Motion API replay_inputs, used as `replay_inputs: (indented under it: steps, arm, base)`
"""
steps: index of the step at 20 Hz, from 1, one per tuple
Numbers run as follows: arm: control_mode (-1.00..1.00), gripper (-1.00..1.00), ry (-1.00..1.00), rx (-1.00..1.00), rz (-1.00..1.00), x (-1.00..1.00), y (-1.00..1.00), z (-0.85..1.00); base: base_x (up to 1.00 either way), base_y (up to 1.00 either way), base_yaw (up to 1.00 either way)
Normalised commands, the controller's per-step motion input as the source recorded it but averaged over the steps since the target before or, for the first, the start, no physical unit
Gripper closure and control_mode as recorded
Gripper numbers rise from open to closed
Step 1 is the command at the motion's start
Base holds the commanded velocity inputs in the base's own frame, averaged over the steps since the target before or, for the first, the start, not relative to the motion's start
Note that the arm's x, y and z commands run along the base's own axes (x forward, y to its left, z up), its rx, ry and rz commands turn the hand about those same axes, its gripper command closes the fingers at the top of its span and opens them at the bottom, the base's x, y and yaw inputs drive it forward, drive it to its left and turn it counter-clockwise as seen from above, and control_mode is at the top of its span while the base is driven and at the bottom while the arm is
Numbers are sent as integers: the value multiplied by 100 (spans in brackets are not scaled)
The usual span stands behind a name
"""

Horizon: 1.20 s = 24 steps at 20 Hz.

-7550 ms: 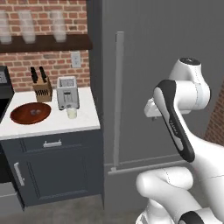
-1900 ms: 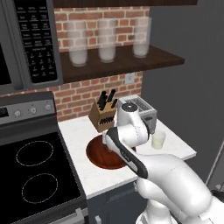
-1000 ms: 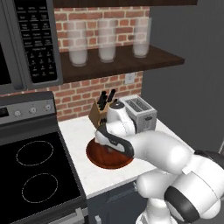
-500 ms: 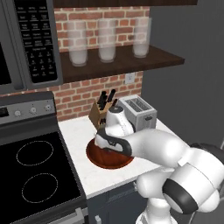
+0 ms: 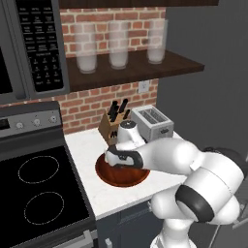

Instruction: Grab a lemon wedge from the fridge and one ice cube from the ice bowl, and put them in the glass of lemonade.

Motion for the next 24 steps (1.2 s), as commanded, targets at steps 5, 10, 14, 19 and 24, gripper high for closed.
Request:
replay_inputs:
  steps: [5, 10, 14, 19, 24]
  arm:
    - [-100, -100, 0, 0, 0, 27, 0, -9]
    - [-100, -100, 0, 0, 0, 14, 4, -20]
    - [-100, -100, 0, 0, 0, 13, 9, -18]
    - [-100, -100, 0, 0, 0, 18, 6, -19]
    - [-100, -100, 0, 0, 0, 6, 1, -22]
  base:
    - [0, 0, 0]
    - [0, 0, 0]
    - [0, 0, 0]
    - [0, 0, 0]
    - [0, 0, 0]
